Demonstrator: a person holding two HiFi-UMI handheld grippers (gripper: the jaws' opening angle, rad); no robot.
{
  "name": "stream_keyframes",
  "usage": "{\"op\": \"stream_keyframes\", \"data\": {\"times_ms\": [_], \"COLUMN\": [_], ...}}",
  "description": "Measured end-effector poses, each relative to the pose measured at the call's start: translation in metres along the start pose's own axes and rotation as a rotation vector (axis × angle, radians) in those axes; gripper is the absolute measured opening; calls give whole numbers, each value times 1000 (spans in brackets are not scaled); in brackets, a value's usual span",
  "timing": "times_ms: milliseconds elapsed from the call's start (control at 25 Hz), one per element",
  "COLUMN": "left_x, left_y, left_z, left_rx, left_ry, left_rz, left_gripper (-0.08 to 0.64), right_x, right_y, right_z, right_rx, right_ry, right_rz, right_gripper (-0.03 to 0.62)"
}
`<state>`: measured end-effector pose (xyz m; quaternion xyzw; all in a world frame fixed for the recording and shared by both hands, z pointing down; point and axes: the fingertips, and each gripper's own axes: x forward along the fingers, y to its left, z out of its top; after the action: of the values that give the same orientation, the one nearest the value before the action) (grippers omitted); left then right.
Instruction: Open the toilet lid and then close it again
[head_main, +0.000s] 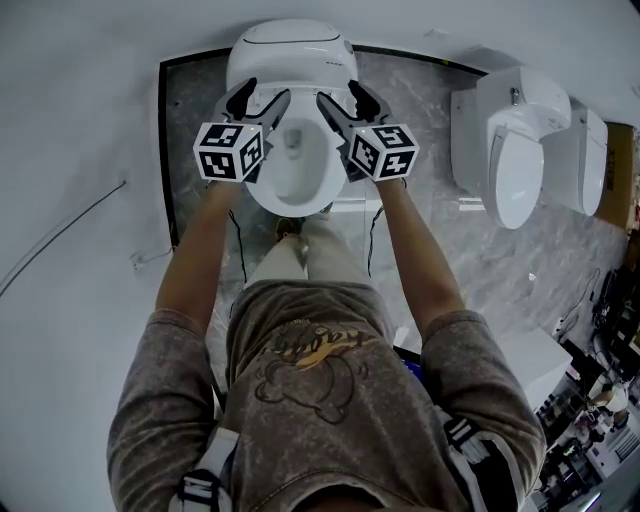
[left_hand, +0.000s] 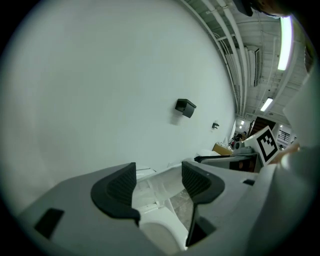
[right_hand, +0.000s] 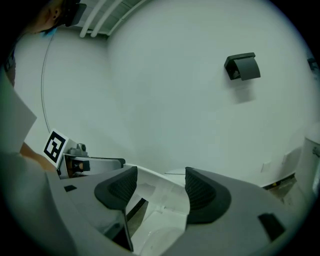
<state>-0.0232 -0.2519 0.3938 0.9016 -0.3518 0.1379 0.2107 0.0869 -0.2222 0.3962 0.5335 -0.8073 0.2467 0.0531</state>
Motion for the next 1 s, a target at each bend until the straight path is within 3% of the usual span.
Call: {"op": "stream_keyframes", "data": {"times_ms": [440, 760, 1000], "left_x": [-72, -95, -107], "left_y": [-48, -72, -83], "left_z": [-104, -188, -256], "left_rx": [-62, -44, -44], "left_ry": [78, 204, 293], "left_rz": [22, 22, 33], "left_gripper": [290, 291, 291], "right_x": [-71, -99, -113], "right_y": [45, 58, 60], "right_z": [-101, -182, -244], "right_rx": [37, -16, 25], "right_ry": [101, 221, 291], "right_rz": [54, 78, 56], "right_gripper": [293, 293, 291]}}
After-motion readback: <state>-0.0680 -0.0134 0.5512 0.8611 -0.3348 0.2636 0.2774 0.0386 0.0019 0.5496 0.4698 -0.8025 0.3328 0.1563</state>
